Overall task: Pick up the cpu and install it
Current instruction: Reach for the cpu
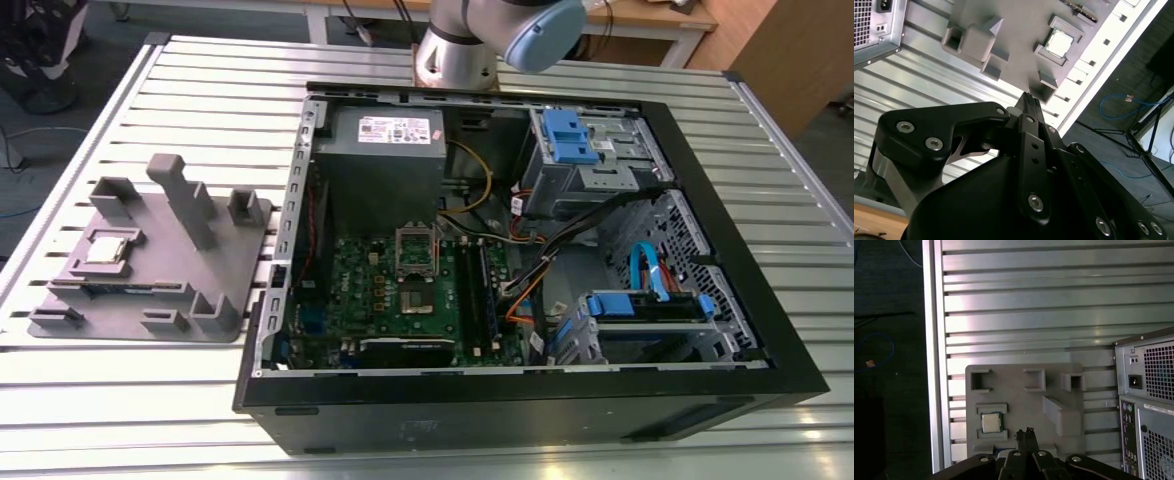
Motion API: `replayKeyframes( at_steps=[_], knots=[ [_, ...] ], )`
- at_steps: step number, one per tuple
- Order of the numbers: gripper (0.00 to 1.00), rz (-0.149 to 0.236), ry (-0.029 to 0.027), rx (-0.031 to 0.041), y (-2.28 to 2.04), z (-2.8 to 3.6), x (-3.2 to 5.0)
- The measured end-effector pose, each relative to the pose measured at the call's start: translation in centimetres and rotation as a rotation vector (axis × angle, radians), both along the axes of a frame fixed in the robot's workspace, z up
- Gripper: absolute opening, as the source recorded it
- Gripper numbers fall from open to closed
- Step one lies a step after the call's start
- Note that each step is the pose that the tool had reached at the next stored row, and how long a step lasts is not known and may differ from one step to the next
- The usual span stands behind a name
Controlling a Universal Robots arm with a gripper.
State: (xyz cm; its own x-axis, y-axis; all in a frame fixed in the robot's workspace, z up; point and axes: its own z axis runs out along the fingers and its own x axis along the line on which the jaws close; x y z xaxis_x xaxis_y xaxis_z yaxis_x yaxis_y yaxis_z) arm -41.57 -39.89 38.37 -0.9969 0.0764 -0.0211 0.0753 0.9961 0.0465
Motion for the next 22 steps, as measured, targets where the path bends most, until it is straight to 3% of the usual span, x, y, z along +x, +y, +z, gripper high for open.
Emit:
replayKeyframes(
  at_steps=[2, 3, 5, 6, 14, 22],
  knots=[
    [0.11, 0.000, 0.0222, 0.0000, 0.00, -0.10, 0.00],
    [0.11, 0.000, 0.0304, 0.0000, 0.00, -0.14, 0.00],
    [0.11, 0.000, 0.0451, 0.0000, 0.00, -0.22, 0.00],
    [0.11, 0.000, 0.0487, 0.0001, 0.00, -0.25, -0.01],
    [0.11, 0.000, 0.0491, 0.0001, 0.00, -0.32, -0.08],
    [0.11, 0.000, 0.0493, 0.0000, -0.22, -1.12, -0.55]
  ],
)
